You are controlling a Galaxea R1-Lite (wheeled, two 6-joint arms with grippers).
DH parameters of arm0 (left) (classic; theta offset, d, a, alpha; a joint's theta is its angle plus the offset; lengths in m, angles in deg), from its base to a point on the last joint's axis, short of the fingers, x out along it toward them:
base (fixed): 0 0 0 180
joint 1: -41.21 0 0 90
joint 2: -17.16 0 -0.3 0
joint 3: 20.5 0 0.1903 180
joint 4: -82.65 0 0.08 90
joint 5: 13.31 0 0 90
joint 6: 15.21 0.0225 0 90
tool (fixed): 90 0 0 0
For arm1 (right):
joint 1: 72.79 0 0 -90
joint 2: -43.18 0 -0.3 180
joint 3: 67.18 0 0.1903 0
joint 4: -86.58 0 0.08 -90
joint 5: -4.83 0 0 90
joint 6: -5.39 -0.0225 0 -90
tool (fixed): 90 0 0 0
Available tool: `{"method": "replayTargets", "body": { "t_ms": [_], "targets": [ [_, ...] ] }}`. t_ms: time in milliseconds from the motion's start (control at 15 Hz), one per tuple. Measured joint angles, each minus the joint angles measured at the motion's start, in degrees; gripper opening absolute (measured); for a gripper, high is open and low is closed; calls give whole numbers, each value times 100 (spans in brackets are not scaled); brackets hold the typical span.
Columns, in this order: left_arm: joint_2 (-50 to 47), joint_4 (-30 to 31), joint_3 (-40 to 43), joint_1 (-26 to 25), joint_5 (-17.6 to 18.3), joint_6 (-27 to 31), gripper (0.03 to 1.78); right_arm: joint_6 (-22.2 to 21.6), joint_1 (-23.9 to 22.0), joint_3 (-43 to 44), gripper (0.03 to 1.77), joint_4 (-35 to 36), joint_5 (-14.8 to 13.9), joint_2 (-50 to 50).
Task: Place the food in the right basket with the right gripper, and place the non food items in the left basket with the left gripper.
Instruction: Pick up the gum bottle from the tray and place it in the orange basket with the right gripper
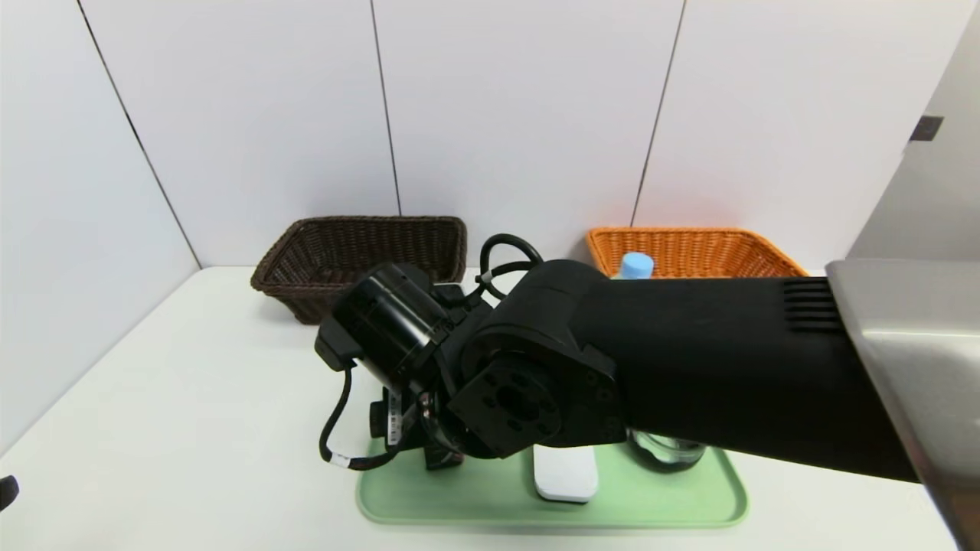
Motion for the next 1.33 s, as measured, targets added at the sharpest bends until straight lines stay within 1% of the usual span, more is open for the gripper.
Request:
{"method": "replayTargets", "body": {
  "t_ms": [533, 667, 800, 867, 1000, 1200, 1333],
  "targets": [
    [13, 18, 91, 0, 12, 5, 169, 39, -74, 35, 171, 4, 33, 216],
    [9, 22, 105, 0, 12, 5, 169, 39, -80, 35, 136, 9, 33, 244],
    [9, 21, 124, 0, 9, 2, 169, 39, -83, 37, 108, 13, 40, 257],
    [9, 22, 138, 0, 1, 5, 169, 52, -83, 41, 95, 20, 50, 257],
    [9, 24, 155, 0, -2, 0, 169, 48, -83, 41, 77, 15, 113, 249],
    [11, 27, 247, 0, -5, 2, 169, 13, -99, 79, 76, -5, 433, 111],
    [11, 24, 301, 0, -7, 9, 169, 72, -201, 184, 76, 4, 551, -93]
  ]
}}
